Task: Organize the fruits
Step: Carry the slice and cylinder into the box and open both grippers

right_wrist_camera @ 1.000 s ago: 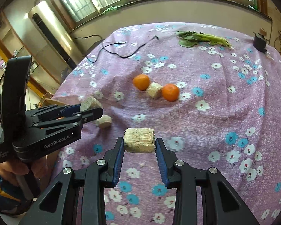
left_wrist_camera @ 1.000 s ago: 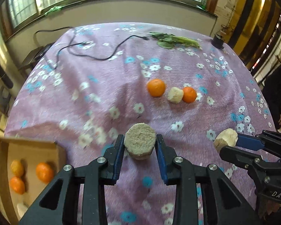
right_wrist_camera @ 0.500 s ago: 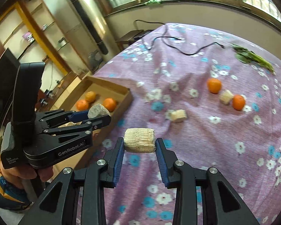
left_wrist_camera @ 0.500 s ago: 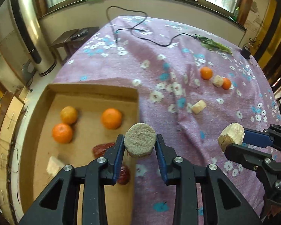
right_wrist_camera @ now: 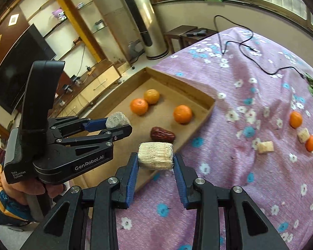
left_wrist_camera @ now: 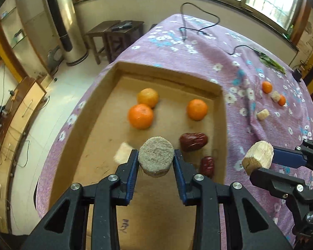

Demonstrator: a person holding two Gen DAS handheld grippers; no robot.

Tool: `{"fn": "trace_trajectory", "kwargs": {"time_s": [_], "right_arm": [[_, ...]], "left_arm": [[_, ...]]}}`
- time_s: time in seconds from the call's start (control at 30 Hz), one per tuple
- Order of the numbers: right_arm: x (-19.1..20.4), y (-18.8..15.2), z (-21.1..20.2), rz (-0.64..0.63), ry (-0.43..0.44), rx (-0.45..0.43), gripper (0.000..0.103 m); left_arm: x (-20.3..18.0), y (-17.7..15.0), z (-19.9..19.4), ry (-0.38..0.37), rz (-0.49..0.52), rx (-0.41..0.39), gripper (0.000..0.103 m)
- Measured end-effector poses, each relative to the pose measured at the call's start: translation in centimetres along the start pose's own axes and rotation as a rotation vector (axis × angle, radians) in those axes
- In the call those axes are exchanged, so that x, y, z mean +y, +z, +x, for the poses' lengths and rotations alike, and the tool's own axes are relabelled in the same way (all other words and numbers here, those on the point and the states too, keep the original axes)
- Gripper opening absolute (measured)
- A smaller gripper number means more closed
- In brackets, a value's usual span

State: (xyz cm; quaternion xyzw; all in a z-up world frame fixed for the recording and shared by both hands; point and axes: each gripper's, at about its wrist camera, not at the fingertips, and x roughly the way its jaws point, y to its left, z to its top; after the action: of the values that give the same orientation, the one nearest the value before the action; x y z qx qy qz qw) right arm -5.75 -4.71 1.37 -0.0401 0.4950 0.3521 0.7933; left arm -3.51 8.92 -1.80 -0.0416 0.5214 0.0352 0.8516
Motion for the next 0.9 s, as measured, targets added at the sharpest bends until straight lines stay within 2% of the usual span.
{"fn": "trace_trajectory", "kwargs": {"time_s": [0.27,0.6,0.9], "right_arm": [[2.0,0.6,4.5,-0.036,0.03,0.079,0.037],[2.4,1.2,9.0,-0.054,0.002,0.153,0.037],[1.7,1.2,8.5,-0.029,-0.015,0.14,0.039]], "left_arm": [[3.4,-1.2,0.8,0.013,-0.054,0.029,0.032],[3.1,-0.9,1.1,-0.014,-0.028,0.018,0.032],[2.6,-0.7,1.9,-0.014,-0.022,0.017,0.032]]}}
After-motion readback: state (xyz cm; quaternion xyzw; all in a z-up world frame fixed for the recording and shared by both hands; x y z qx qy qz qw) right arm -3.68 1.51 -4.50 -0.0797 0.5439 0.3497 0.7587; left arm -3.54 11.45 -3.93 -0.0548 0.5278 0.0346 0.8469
